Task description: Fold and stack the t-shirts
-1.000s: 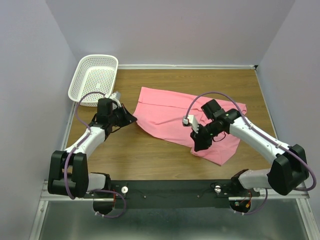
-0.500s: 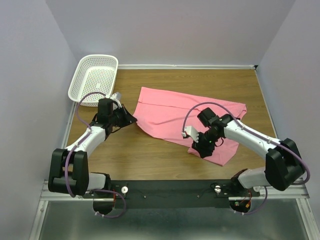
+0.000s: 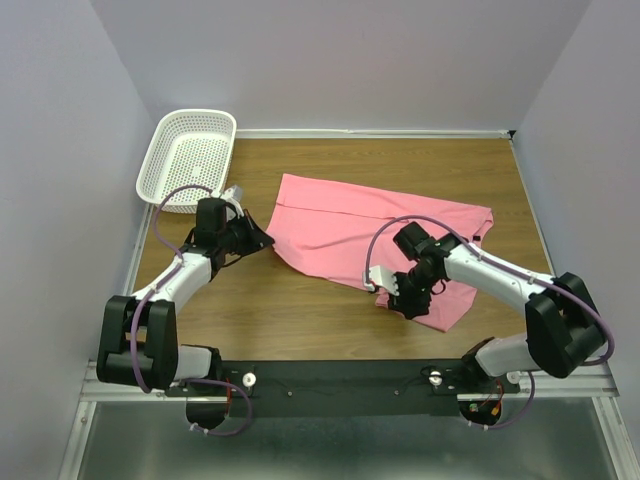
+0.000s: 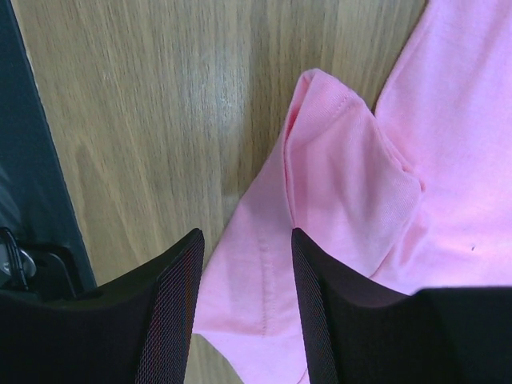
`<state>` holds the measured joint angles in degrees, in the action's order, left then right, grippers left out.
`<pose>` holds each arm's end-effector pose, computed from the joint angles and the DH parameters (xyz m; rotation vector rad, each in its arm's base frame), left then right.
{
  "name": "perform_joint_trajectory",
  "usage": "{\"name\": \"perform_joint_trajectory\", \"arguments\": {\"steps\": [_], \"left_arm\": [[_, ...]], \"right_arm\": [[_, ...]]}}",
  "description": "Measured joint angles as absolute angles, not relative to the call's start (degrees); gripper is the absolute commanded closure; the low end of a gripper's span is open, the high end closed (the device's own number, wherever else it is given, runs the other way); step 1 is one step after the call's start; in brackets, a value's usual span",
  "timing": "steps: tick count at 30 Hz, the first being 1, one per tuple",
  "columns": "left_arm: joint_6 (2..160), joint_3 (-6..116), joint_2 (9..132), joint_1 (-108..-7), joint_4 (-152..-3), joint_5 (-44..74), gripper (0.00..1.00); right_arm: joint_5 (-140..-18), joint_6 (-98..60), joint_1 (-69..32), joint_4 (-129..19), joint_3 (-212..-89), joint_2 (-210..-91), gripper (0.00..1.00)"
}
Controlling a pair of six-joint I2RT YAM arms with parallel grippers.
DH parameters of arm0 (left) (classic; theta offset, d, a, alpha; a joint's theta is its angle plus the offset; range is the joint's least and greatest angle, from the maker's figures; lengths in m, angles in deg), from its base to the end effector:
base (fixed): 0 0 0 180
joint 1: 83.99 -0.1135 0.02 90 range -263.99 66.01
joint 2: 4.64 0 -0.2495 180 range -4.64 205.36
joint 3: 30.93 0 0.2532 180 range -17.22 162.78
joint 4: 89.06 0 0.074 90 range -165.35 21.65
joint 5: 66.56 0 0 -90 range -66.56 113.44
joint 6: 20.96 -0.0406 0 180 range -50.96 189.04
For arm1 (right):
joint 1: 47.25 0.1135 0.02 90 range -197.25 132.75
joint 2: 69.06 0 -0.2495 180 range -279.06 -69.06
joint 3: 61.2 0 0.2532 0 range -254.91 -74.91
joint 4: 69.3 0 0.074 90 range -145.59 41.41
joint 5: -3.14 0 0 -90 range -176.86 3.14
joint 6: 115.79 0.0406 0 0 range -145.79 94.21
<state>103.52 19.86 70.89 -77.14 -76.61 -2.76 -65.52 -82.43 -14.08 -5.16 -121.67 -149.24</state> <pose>0.2715 -0.0507 0.1824 -0.2883 2.2746 -0.8950 0.1826 0.1370 0.1628 -2.0816 2.0467 0.5066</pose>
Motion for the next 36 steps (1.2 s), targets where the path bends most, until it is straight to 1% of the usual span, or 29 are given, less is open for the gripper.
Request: {"name": "perform_joint_trajectory", "arguments": {"steps": [2,6,7,10,12,16,20,24,27,28,30,32,33,36], "left_arm": [[103.52,19.82,71.04,-77.14,-76.63,-2.95,1.00],[103.47,19.60,71.06,-77.14,-76.83,-3.09,1.00],[103.45,19.56,71.06,-77.14,-76.87,-3.15,1.00],[103.32,19.45,71.06,-77.14,-76.98,-3.24,1.00],[103.30,19.40,71.06,-77.14,-77.00,-3.26,1.00],[103.28,19.38,71.06,-77.14,-77.02,-3.33,1.00],[103.28,19.38,71.06,-77.14,-77.02,-3.46,1.00],[103.28,19.38,71.06,-77.14,-77.02,-3.48,1.00],[103.25,19.36,71.06,-77.14,-77.02,-3.50,1.00],[103.21,19.36,71.06,-77.14,-77.04,-3.52,1.00],[103.10,19.36,71.06,-77.14,-77.04,-3.54,1.00],[103.08,19.36,71.06,-77.14,-77.04,-3.59,1.00],[103.08,19.36,71.06,-77.14,-77.04,-3.63,1.00],[103.06,19.36,71.06,-77.14,-77.04,-3.79,1.00]], "right_arm": [[-65.52,-83.33,-14.08,-5.55,-121.43,-149.68,0.46],[-65.50,-84.25,-14.08,-6.69,-121.39,-150.84,0.53],[-65.50,-84.34,-14.08,-6.91,-121.39,-151.40,0.54],[-65.50,-84.36,-14.08,-7.37,-121.39,-151.97,0.52],[-65.54,-84.34,-14.08,-7.98,-121.39,-151.93,0.48],[-66.24,-84.05,-14.08,-9.16,-121.39,-151.62,0.46],[-66.57,-83.90,-14.10,-10.10,-121.39,-151.23,0.46],[-66.53,-83.90,-14.10,-10.60,-121.39,-151.56,0.51],[-66.48,-83.81,-14.19,-10.78,-121.34,-152.45,0.57],[-66.42,-83.85,-14.21,-10.80,-121.30,-152.69,0.62],[-66.24,-83.70,-14.21,-10.89,-121.13,-152.80,0.69],[-66.00,-83.61,-14.23,-10.80,-120.99,-152.80,0.73],[-65.89,-83.59,-14.23,-10.80,-120.97,-152.76,0.77],[-65.59,-83.35,-14.23,-10.60,-120.97,-151.88,0.83]]}}
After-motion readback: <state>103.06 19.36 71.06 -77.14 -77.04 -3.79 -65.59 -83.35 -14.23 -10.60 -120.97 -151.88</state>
